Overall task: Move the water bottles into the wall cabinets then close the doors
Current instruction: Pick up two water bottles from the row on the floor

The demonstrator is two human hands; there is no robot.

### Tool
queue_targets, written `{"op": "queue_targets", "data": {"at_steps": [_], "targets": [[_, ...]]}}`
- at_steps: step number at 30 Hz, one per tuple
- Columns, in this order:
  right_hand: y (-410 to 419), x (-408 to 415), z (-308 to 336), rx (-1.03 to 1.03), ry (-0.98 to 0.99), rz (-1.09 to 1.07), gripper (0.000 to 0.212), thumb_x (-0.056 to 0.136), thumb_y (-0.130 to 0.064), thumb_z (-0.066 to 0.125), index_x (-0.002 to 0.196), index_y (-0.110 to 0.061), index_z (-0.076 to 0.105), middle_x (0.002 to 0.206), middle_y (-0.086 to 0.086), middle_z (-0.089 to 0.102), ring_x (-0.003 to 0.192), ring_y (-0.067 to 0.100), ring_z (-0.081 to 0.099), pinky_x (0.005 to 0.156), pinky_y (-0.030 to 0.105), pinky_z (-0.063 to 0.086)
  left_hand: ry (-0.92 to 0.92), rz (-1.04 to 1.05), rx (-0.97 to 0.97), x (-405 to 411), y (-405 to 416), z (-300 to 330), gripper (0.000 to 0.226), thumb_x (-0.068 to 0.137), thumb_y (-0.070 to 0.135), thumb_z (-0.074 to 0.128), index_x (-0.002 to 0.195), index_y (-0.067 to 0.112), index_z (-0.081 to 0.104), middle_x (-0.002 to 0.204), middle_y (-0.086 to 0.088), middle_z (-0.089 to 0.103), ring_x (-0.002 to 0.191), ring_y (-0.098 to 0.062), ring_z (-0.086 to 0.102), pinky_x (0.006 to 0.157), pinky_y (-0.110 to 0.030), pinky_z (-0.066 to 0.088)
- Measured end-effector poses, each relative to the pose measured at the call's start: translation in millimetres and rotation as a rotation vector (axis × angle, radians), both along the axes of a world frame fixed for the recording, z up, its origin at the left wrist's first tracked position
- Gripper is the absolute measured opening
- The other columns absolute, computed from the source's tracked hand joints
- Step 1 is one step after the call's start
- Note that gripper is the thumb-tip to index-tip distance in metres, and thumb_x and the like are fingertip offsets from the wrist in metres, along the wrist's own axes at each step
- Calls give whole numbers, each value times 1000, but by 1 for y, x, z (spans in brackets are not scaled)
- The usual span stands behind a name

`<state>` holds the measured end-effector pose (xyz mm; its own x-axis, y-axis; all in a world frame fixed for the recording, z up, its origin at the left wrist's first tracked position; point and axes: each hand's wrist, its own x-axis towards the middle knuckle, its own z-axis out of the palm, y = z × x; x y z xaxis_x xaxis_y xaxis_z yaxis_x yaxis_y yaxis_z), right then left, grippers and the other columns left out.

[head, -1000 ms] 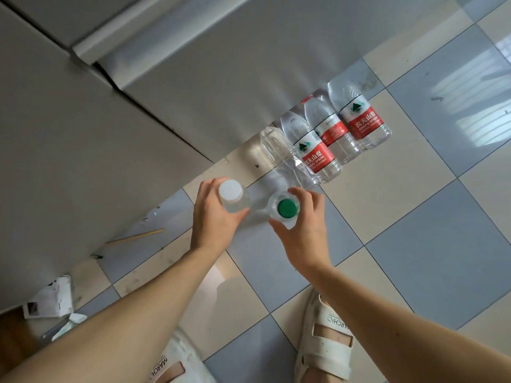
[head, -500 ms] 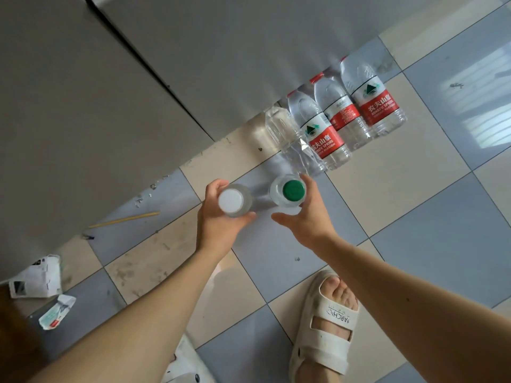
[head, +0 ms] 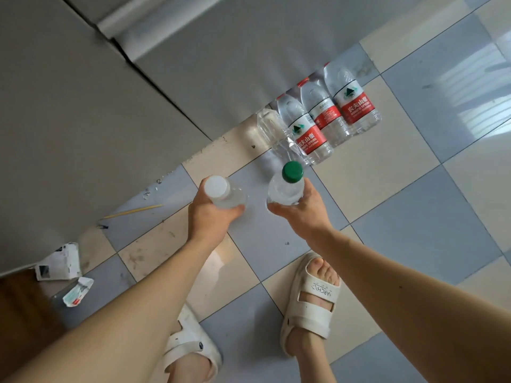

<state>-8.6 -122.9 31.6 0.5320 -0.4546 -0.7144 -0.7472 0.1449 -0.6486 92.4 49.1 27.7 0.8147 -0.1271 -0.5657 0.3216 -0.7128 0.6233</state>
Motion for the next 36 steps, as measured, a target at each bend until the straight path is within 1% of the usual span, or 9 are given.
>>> {"op": "queue_targets", "data": {"at_steps": [7,10,12,15,19,25,30,33,36], "targets": [[-21,9,111,-103,-65,172,75,70,-22,92,136,-29,56,128,-1,62,115,19,56,97,35,43,-31,20,-70,11,-11,117,55,65,24,93,111,26,64,99,12,69,98,-14,66,74,-7,47],[-28,15,171,-137,-128,203,75,71,-24,92,136,-30,55,132,-4,60,118,17,53,104,38,42,-42,-13,-116,13,-18,182,61,67,18,93,120,22,64,109,1,71,105,-20,67,94,-34,56],[-31,17,214,-176,-166,235,73,71,-25,92,134,-31,55,131,-5,59,120,18,52,107,44,42,-57,-34,-136,15,-21,227,63,68,15,92,123,24,63,111,0,71,106,-23,67,95,-42,56],[-37,18,283,-270,-217,322,71,71,-28,92,133,-32,56,131,-6,59,122,22,50,105,51,43,-112,-90,-151,16,-25,296,62,67,19,90,121,31,62,108,5,71,104,-19,67,85,-32,59],[-44,11,381,-357,-276,365,70,73,-35,91,133,-34,55,128,-11,57,119,18,48,101,45,44,-177,-134,-185,18,-30,392,60,67,19,89,119,35,63,105,11,71,99,-11,67,67,-10,51],[-48,10,533,-388,-358,441,69,74,-41,88,135,-32,55,117,-21,52,116,12,52,97,36,45,-272,-130,-235,13,-23,531,58,68,32,90,119,31,64,103,12,72,98,-5,67,88,-31,57],[-37,28,648,-298,-415,526,66,70,-47,88,127,-39,56,111,-25,62,103,3,62,88,21,49,-332,-80,-337,7,-2,629,49,66,37,93,106,39,63,94,29,70,92,12,65,74,-7,49],[-30,47,710,-240,-489,517,61,67,-44,92,119,-37,60,106,-21,72,98,-3,68,76,10,52,-416,18,-465,11,6,689,58,63,45,90,113,32,63,106,14,72,100,-2,67,83,-19,52],[-21,73,773,-236,-597,529,58,67,-44,92,118,-36,64,103,-21,75,97,-2,70,79,14,54,-523,100,-570,23,15,755,56,63,48,87,112,33,63,106,10,73,99,-8,70,80,-20,55]]}}
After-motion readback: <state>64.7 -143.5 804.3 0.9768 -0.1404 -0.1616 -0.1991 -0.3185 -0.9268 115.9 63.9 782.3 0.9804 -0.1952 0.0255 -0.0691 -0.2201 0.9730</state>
